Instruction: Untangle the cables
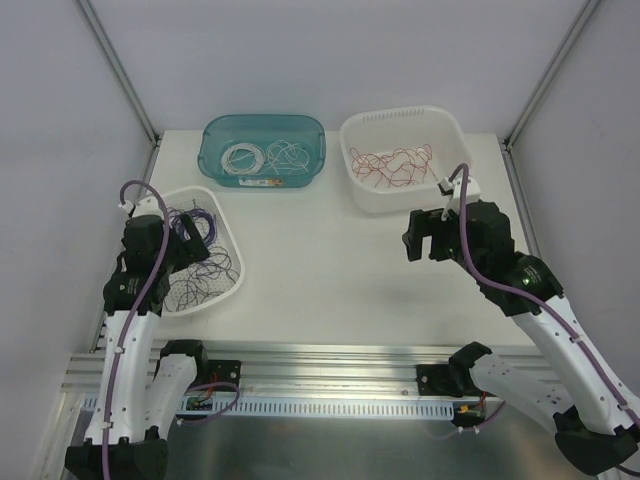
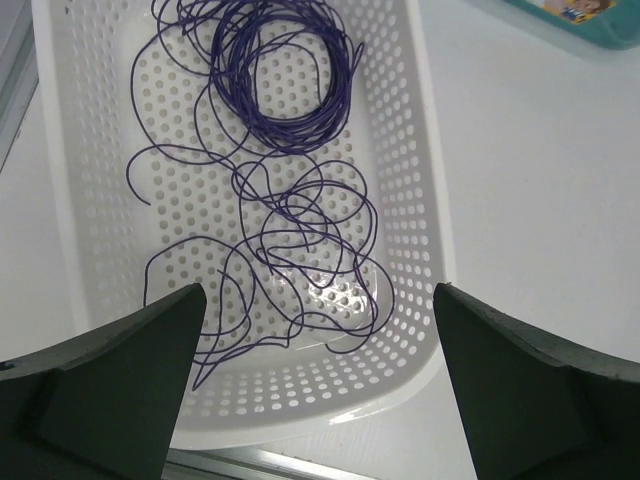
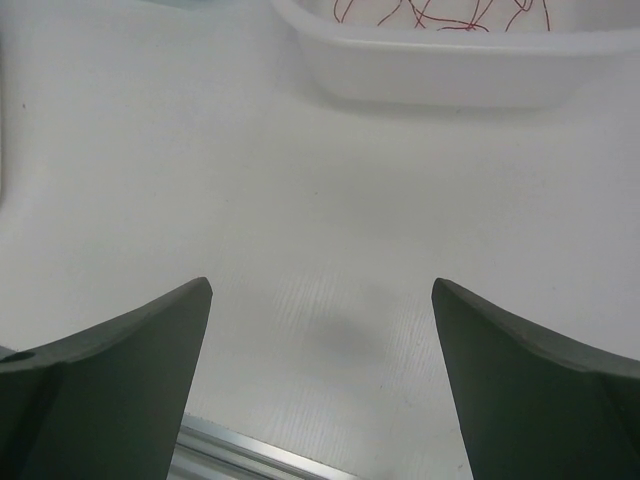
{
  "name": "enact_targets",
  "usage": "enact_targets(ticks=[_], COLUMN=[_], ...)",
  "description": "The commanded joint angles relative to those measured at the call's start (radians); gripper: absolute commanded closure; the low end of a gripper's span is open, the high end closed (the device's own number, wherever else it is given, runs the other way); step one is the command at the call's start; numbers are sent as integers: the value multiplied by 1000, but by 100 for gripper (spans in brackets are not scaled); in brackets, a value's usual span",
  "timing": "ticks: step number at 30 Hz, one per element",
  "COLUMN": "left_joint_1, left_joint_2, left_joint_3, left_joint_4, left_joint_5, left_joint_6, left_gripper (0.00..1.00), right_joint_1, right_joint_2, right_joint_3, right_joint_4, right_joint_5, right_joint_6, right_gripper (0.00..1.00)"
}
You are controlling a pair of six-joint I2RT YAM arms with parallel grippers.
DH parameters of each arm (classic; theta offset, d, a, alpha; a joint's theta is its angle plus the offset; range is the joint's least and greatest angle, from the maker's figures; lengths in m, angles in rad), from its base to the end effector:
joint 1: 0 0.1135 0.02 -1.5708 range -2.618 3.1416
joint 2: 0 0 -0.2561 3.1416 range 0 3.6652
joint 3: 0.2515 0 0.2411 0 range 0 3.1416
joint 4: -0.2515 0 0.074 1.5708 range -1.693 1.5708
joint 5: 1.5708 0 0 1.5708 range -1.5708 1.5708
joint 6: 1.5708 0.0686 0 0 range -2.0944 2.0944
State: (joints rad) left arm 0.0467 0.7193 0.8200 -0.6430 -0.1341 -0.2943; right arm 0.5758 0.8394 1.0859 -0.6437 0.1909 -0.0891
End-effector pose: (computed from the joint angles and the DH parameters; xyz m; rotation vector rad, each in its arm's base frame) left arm 0.1746 0.0173 0.2921 -0.4361 2.0621 -0.0066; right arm 0.1674 0.0931 0.3646 -0.5214 1.8922 0.1318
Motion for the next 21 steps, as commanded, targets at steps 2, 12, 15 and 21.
enact_targets(ticks=[2, 12, 15, 21], left_joint_1=[-19, -80, -85, -85], left_joint_2=[-75, -256, -412, -552], left_joint_3=[128, 257, 243, 310], left_joint_4=[-107, -276, -293, -475], left_joint_5=[47, 5, -13, -22], left_joint_6=[67, 14, -5, -11], left_gripper=[1, 1, 1, 1], right_joint_1=[6, 6, 4, 4], right_joint_2=[-20, -239, -351, -572], right_joint_3=[46, 54, 37, 65], right_joint_4=[-43, -243, -286, -402], right_joint_5=[129, 349, 363, 347], right_joint_6=[52, 34, 16, 35], right_gripper=[3, 3, 3, 3])
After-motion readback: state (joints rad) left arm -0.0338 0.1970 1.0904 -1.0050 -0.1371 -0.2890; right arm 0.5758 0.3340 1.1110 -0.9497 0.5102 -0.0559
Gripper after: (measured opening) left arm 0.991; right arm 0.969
